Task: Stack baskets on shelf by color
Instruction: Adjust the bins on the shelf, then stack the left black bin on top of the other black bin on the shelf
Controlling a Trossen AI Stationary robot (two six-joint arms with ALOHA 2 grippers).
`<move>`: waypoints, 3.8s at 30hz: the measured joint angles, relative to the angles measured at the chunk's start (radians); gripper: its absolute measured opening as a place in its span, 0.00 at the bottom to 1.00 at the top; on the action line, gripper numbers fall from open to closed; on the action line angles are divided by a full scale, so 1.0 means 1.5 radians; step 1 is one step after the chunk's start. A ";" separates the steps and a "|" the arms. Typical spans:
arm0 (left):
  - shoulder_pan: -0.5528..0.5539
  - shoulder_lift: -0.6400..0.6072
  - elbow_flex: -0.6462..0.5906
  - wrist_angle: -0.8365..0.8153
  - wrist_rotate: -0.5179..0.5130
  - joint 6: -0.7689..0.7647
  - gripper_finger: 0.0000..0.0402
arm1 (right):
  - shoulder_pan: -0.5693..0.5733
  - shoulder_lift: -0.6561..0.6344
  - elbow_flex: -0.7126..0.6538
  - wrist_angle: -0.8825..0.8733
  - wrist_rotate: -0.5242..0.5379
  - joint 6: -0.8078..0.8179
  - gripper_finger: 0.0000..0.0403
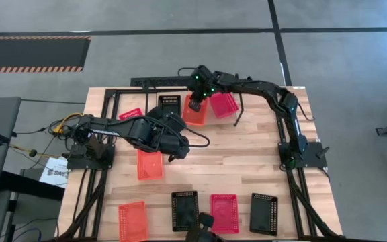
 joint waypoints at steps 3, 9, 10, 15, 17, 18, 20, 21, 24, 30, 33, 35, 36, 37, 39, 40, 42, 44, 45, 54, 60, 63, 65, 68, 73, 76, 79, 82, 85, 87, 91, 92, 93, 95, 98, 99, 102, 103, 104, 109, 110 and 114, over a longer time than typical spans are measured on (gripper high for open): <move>0.000 0.000 0.000 0.000 0.000 0.000 0.00 | -0.006 0.000 0.011 0.003 0.000 -0.006 0.00; 0.000 0.000 0.000 0.000 0.000 0.000 0.00 | -0.013 0.000 0.029 0.000 0.000 -0.021 0.00; 0.000 0.000 0.000 0.000 0.000 0.000 0.00 | -0.015 0.000 0.031 -0.005 -0.003 -0.021 0.00; 0.000 0.000 0.000 0.000 0.000 0.001 0.00 | -0.005 0.000 0.031 -0.066 -0.023 -0.049 0.00; 0.000 0.000 0.000 0.000 0.000 0.001 0.00 | 0.004 0.002 0.031 -0.094 -0.014 -0.075 0.00; 0.000 0.000 0.000 0.000 0.000 0.000 0.00 | 0.007 0.003 0.031 -0.111 -0.006 -0.086 0.00; 0.000 0.000 0.000 0.000 0.000 0.000 0.00 | 0.015 0.003 0.031 -0.132 0.011 -0.102 0.00; 0.000 0.000 0.000 0.000 0.000 0.000 0.00 | 0.017 0.003 0.031 -0.135 0.020 -0.109 0.00; 0.000 0.000 0.000 0.000 0.000 0.000 0.00 | 0.016 0.003 0.031 -0.139 0.038 -0.125 0.00; -0.002 0.000 0.000 0.000 0.007 -0.006 0.00 | 0.001 0.003 0.031 -0.140 0.038 -0.146 0.00; -0.002 0.000 0.000 0.003 0.013 -0.006 0.00 | -0.006 0.003 0.031 -0.140 0.038 -0.159 0.00; -0.002 0.000 0.000 0.006 0.014 -0.006 0.00 | -0.010 0.003 0.031 -0.137 0.038 -0.166 0.00; -0.002 0.000 0.000 0.008 0.014 -0.006 0.00 | -0.011 0.003 0.031 -0.134 0.038 -0.166 0.00; -0.002 0.000 0.000 0.012 0.014 -0.006 0.00 | -0.014 0.003 0.031 -0.130 0.038 -0.168 0.00; -0.002 0.000 0.000 0.022 0.014 0.000 0.00 | -0.018 0.003 0.031 -0.119 0.038 -0.176 0.00; -0.002 0.000 0.000 0.026 0.013 0.001 0.00 | -0.019 0.003 0.031 -0.110 0.038 -0.178 0.00; -0.002 0.000 0.000 0.032 0.013 0.007 0.00 | -0.021 0.003 0.031 -0.095 0.039 -0.182 0.00; -0.002 0.000 0.000 0.034 0.013 0.008 0.00 | -0.024 0.003 0.031 -0.083 0.039 -0.183 0.00; -0.002 0.000 0.000 0.033 0.013 0.007 0.00 | -0.027 0.003 0.031 -0.078 0.039 -0.184 0.00; -0.002 0.000 0.000 0.033 0.013 0.007 0.00 | -0.030 -0.002 0.033 -0.094 0.038 -0.161 0.00; -0.002 0.000 0.000 0.032 0.012 0.012 0.00 | -0.005 -0.034 0.133 -0.228 0.038 -0.147 0.00; -0.002 0.000 0.000 0.032 0.012 0.021 0.00 | 0.010 -0.050 0.169 -0.315 0.069 -0.142 0.00; -0.002 0.000 0.000 0.032 0.013 0.030 0.00 | 0.016 -0.060 0.170 -0.381 0.127 -0.133 0.00; -0.002 0.000 0.000 0.032 0.014 0.037 0.00 | 0.012 -0.061 0.166 -0.490 0.187 -0.091 0.00; -0.002 0.000 0.000 0.032 0.014 0.039 0.00 | 0.004 -0.067 0.088 -0.533 0.190 -0.043 0.00; -0.002 0.000 0.000 0.030 0.014 0.040 0.00 | 0.008 -0.085 0.023 -0.495 0.180 -0.030 0.00; -0.002 0.000 0.000 0.030 0.014 0.040 0.00 | 0.012 -0.103 -0.043 -0.455 0.172 -0.018 0.00; -0.002 0.000 0.000 0.030 0.015 0.047 0.00 | 0.018 -0.122 -0.092 -0.428 0.158 -0.007 0.00; 0.000 0.000 0.000 0.031 0.015 0.055 0.00 | 0.023 -0.134 -0.119 -0.412 0.153 0.007 0.00; 0.000 0.000 0.000 0.031 0.016 0.054 0.00 | 0.027 -0.141 -0.130 -0.388 0.149 0.020 0.00; 0.000 0.000 0.000 0.031 0.017 0.052 0.00 | 0.036 -0.145 -0.133 -0.324 0.097 0.035 0.00; 0.000 0.000 0.000 0.031 0.019 0.051 0.00 | 0.040 -0.145 -0.133 -0.307 0.084 0.035 0.00; 0.000 0.000 0.000 0.031 0.019 0.049 0.00 | 0.043 -0.145 -0.133 -0.288 0.071 0.039 0.00; 0.000 0.000 0.000 0.031 0.020 0.046 0.00 | 0.050 -0.145 -0.133 -0.252 0.050 0.049 0.00; 0.000 0.000 0.000 0.031 0.020 0.046 0.00 | 0.058 -0.145 -0.133 -0.218 0.038 0.055 0.00; 0.000 0.000 0.000 0.031 0.020 0.046 0.00 | 0.058 -0.145 -0.133 -0.214 0.037 0.055 0.00; 0.000 0.000 0.000 0.032 0.020 0.046 0.00 | 0.053 -0.144 -0.133 -0.230 0.037 0.047 0.00; 0.000 0.000 0.000 0.032 0.020 0.046 0.00 | 0.051 -0.144 -0.133 -0.242 0.039 0.043 0.00; 0.000 0.000 0.000 0.032 0.021 0.045 0.00 | 0.049 -0.144 -0.133 -0.255 0.049 0.036 0.00; 0.001 0.000 0.000 0.031 0.021 0.045 0.00 | 0.035 -0.160 -0.133 -0.302 0.108 0.016 0.00; 0.001 0.000 0.000 0.030 0.022 0.045 0.00 | 0.029 -0.165 -0.133 -0.311 0.118 0.012 0.00; 0.001 0.000 0.000 0.029 0.025 0.048 0.00 | 0.017 -0.184 -0.133 -0.306 0.156 0.004 0.00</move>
